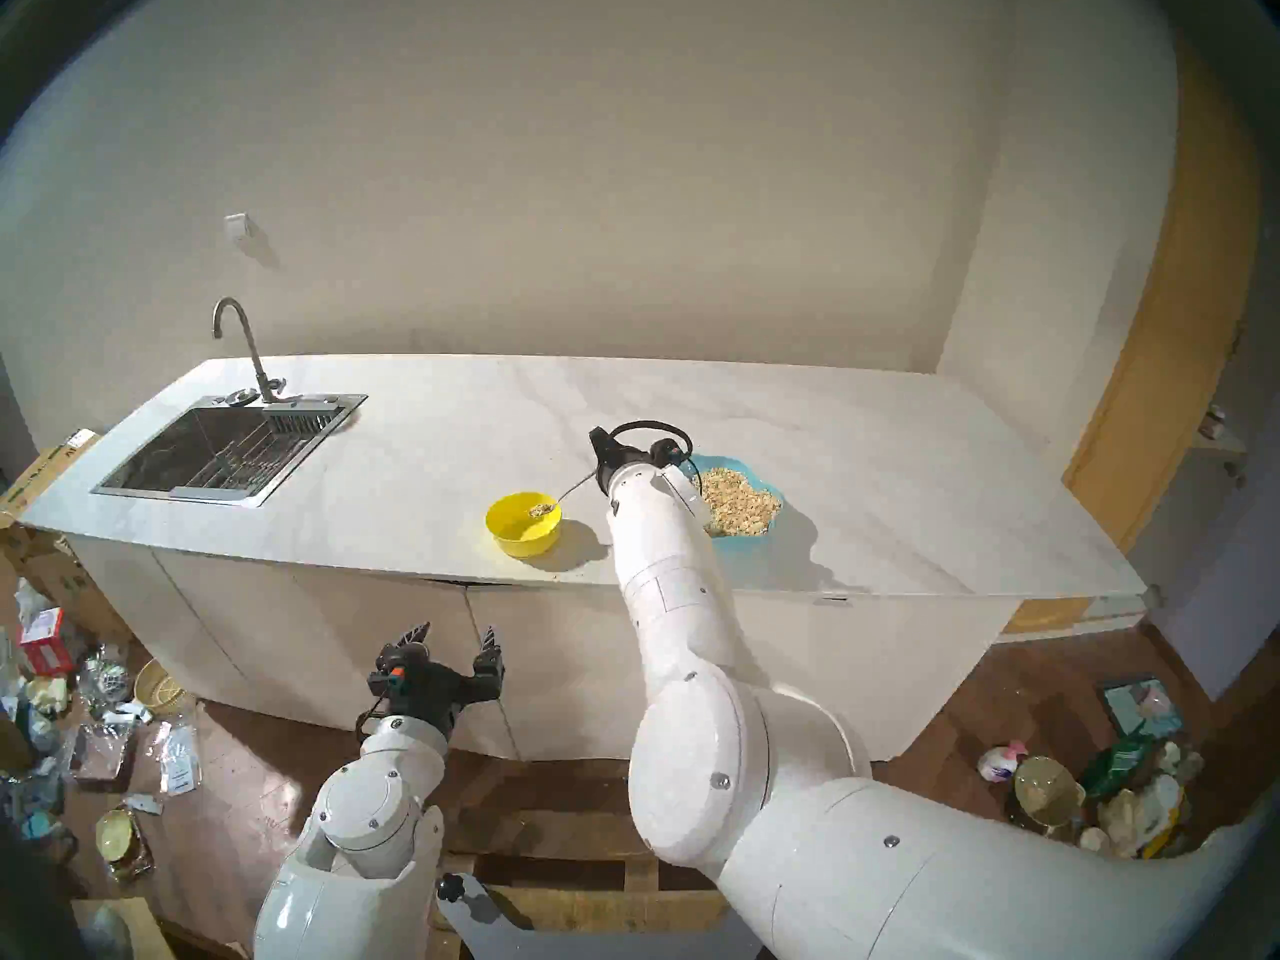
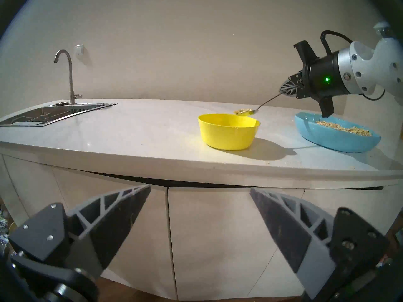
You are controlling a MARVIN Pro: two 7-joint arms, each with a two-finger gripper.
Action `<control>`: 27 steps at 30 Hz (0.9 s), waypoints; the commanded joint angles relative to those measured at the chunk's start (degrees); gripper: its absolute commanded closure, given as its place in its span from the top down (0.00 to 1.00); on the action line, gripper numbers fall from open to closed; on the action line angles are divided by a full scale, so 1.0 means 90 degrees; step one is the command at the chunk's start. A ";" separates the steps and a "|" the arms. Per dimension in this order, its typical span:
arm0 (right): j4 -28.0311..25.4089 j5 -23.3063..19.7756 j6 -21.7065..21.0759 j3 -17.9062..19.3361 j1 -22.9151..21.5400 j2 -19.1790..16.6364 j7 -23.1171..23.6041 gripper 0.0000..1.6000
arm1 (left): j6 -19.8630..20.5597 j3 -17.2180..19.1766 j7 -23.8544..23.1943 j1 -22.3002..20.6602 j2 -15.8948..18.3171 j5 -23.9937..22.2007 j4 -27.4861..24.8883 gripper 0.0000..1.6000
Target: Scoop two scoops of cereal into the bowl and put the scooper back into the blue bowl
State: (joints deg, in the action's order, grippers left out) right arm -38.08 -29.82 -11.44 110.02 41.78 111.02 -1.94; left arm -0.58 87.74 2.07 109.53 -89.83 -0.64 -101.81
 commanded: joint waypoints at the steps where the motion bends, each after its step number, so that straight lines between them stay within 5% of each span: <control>1: 0.0118 -0.0016 0.0166 -0.0063 -0.0492 0.0012 0.0146 0.00 | -0.0041 -0.0013 -0.0021 -0.0041 -0.0002 -0.0012 -0.0159 1.00; 27: 0.0368 0.0224 0.0659 -0.0410 -0.0675 -0.0202 0.1094 0.00 | -0.0040 -0.0013 -0.0023 -0.0038 -0.0001 -0.0014 -0.0164 1.00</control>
State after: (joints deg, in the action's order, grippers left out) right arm -32.26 -28.17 -7.12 107.45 36.73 109.16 4.32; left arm -0.58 87.73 2.07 109.53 -89.82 -0.64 -101.82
